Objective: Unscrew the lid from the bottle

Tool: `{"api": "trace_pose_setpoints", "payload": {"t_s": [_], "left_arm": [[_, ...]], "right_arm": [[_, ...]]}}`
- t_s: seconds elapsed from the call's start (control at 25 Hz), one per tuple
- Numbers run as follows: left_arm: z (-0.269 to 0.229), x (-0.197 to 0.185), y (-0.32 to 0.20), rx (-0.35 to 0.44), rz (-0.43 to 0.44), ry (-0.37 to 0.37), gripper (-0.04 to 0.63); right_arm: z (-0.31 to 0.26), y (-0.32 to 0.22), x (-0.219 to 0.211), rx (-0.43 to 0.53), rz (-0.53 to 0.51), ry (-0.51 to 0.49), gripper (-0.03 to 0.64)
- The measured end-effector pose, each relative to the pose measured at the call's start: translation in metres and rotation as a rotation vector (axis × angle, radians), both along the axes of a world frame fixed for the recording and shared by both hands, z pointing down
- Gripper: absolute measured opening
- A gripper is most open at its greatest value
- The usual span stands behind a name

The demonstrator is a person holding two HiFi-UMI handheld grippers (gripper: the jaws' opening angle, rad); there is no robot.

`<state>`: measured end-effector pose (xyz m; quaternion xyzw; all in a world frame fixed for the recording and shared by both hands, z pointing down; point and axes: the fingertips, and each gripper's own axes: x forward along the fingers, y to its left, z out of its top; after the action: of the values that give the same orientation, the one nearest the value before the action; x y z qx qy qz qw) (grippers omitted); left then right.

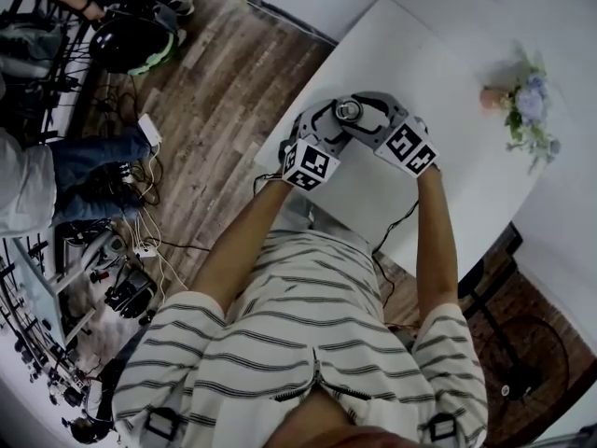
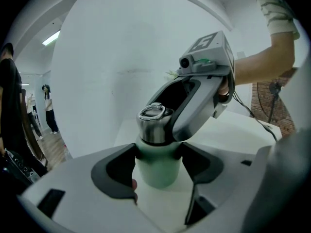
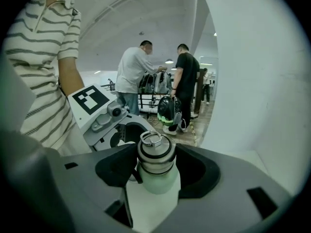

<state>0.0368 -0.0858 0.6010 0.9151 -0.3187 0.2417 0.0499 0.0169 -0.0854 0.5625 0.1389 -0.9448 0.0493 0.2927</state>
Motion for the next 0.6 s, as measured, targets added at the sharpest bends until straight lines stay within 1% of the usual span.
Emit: {"api": "trace_pose_setpoints", "payload": {"t_s": [0.16, 0.28, 0.44, 0.52, 0.6], "left_arm": [[-0.0076, 0.0002, -0.0004, -0.001, 0.0, 0.001, 0.298], [-0.0105, 0.0001, 0.0002, -0.002, -0.001, 0.0, 0.298], [-0.0086, -0.0011, 0.0004, -0.003, -0.001, -0.003, 0.299], [-0.0078, -0.0019, -0.0003, -0.003, -0.001, -0.003, 0.298], [-0.0067, -0.0022, -0.0002, -0.004, -0.002, -0.003, 0.298]], "right_arm": [[-0.0074, 0.0021, -0.0004, 0.005, -0.153, 0.016, 0.261], [-0.0108, 0.0039, -0.001, -0.002, -0.22, 0.033, 0.261], [-0.0087, 0.005, -0.0024, -0.011, -0.255, 0.042, 0.261], [-0.0078, 0.0043, -0.0033, -0.009, -0.252, 0.044, 0.261], [-0.0068, 0.0037, -0.0035, -0.013, -0.226, 0.044, 0.263]]}}
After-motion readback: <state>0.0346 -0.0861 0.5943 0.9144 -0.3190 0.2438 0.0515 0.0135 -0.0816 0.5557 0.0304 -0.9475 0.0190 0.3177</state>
